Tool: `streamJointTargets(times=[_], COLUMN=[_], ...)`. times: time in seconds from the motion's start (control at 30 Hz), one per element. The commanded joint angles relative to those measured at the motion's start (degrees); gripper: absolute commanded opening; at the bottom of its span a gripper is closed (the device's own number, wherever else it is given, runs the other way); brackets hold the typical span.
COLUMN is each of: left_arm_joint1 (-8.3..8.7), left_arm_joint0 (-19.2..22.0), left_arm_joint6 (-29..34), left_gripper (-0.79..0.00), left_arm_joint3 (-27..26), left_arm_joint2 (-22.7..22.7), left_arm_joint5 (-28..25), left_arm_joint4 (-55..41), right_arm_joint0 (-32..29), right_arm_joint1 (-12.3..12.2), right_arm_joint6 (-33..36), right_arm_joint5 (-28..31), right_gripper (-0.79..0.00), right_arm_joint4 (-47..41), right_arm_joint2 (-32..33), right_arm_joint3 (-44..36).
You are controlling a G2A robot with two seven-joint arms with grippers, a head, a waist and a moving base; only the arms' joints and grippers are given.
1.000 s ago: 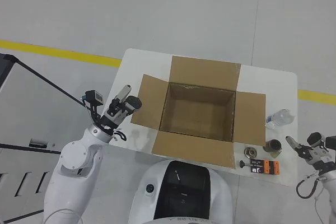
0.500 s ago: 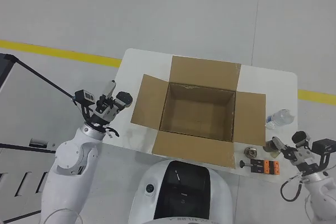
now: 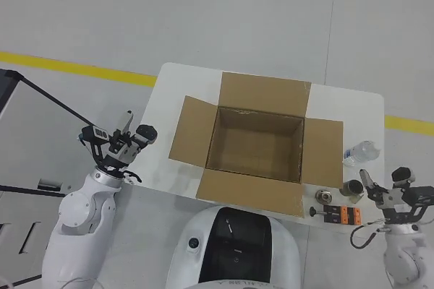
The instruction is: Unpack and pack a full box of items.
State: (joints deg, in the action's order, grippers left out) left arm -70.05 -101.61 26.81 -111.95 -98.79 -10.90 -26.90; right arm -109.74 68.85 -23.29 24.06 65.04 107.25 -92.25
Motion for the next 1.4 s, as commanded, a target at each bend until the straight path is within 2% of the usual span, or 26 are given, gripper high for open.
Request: streamJointTargets(times=[0.0, 0.27, 0.5, 0.67, 1.03, 1.3, 1.33, 1.37], left_arm_joint1=[0.0, 0.0, 0.0, 0.0, 0.0, 0.0, 0.0, 0.0], left_arm_joint0=[0.0, 0.0, 0.0, 0.0, 0.0, 0.0, 0.0, 0.0], left_arm_joint6=[0.0, 0.0, 0.0, 0.0, 0.0, 0.0, 0.0, 0.0], left_gripper=[0.0, 0.0, 0.0, 0.0, 0.0, 0.0, 0.0, 0.0], left_arm_joint3=[0.0, 0.0, 0.0, 0.0, 0.0, 0.0, 0.0, 0.0], left_arm_joint2=[0.0, 0.0, 0.0, 0.0, 0.0, 0.0, 0.0, 0.0], left_arm_joint5=[-0.01, -0.01, -0.01, -0.01, -0.01, -0.01, -0.01, -0.01], left_arm_joint4=[-0.01, -0.01, -0.01, -0.01, -0.01, -0.01, -0.01, -0.01], right_arm_joint0=[2.43, 13.29, 17.05, 18.72, 26.93, 28.92, 29.08, 29.25], right_arm_joint1=[0.12, 0.91, 1.26, 1.23, 1.52, 1.76, 1.75, 1.76], right_arm_joint6=[0.12, 2.0, 3.62, 5.28, 6.93, 5.68, 5.55, 5.41], right_arm_joint5=[-1.91, -9.03, -12.27, -12.07, -12.26, -13.72, -13.76, -13.97], right_gripper=[0.0, 0.0, 0.0, 0.0, 0.0, 0.0, -0.031, -0.182], right_arm_joint4=[0.04, 2.38, 1.44, 0.68, 2.67, 3.03, 3.16, 3.23], right_arm_joint2=[-0.87, -7.71, -8.95, -8.88, -12.35, -13.53, -13.6, -13.63], right_arm_joint3=[2.73, 13.39, 18.77, 20.65, 29.37, 32.21, 32.44, 32.76])
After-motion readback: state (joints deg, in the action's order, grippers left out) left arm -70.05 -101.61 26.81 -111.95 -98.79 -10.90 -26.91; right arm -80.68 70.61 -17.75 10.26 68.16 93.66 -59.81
